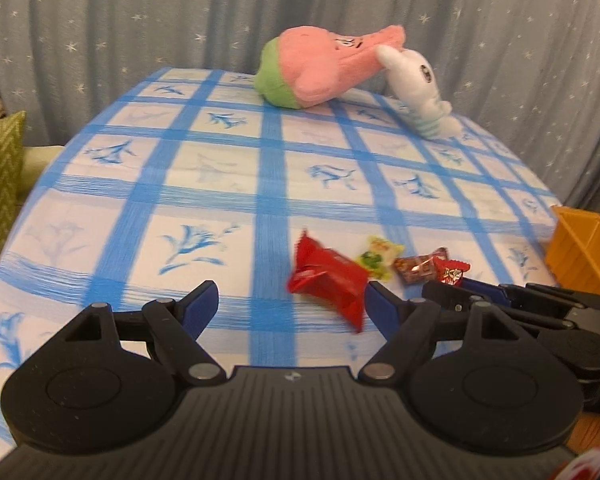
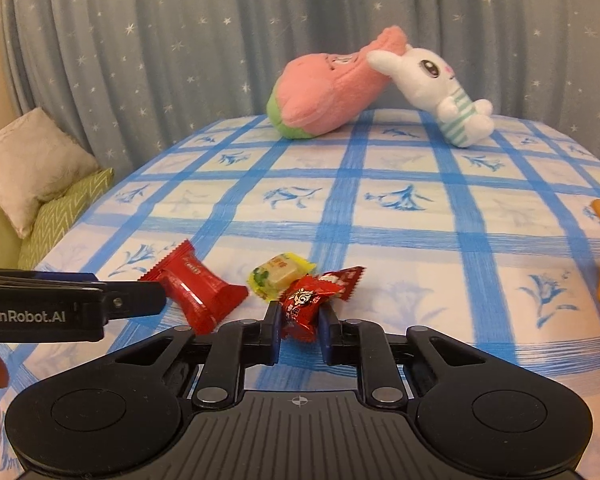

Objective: Organize snacks
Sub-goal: 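Grasp the large red packet with the left tool while the right tool grasps the red-brown candy, then carry the red packet over the tray and open the left tool to drop it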

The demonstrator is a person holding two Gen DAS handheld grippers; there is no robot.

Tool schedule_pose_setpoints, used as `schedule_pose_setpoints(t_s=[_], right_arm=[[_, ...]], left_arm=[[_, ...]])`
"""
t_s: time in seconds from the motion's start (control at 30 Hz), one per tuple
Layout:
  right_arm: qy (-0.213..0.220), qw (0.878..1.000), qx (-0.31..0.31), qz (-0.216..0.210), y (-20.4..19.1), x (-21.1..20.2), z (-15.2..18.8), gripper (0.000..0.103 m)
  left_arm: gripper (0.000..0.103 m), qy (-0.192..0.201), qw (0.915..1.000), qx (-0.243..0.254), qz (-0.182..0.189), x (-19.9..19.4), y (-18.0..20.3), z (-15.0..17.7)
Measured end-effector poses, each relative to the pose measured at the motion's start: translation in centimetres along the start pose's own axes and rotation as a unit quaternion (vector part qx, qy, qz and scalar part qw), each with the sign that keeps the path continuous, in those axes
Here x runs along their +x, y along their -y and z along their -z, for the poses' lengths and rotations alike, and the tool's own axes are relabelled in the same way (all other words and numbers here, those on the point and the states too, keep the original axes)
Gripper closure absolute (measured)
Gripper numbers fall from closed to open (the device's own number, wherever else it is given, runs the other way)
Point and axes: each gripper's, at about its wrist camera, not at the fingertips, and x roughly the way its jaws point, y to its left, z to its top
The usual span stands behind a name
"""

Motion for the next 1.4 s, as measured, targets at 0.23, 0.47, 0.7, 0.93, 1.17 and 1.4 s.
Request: schedule_pose_setpoints(t_s=[0.23,0.47,0.7,0.93,1.17,1.4], right_arm=[[0.002,1.000,0.007,0.008,1.1,-1.1,-0.2,0.084],[-0.001,1.000,0.017,0.009,1.8,-1.0,-0.3,0.084],[-0.001,1.000,0.019,0.007,1.9,-1.2,-0.3,0.084],[0.004,1.000,0.017,0.010,2.0,-2.6,-0.4,0.084],[0.003,1.000,0.013,0.017,2.5,-5.3,0.2,0.084],[0.003,1.000,0.008,0.027,2.8,-9.2,1.6,0.084]], left_arm=[[0.032,0.000,0.9999,-0.004,0.011,1.9,0.8,-0.3],[0.049,-0.005,0.9996,-0.013,0.023,3.4,1.0,-0.4],[0.068,-0.003,0.9998,0.003,0.022,3.3,2.6,-0.3],[0.073,0.004,0.9997,0.003,0.025,1.7,4.0,-0.1],[0.073,0.007,0.9992,0.021,0.034,-0.8,6.1,0.9],[0.073,0.015,0.9985,0.034,0.041,-4.1,8.4,2.4]])
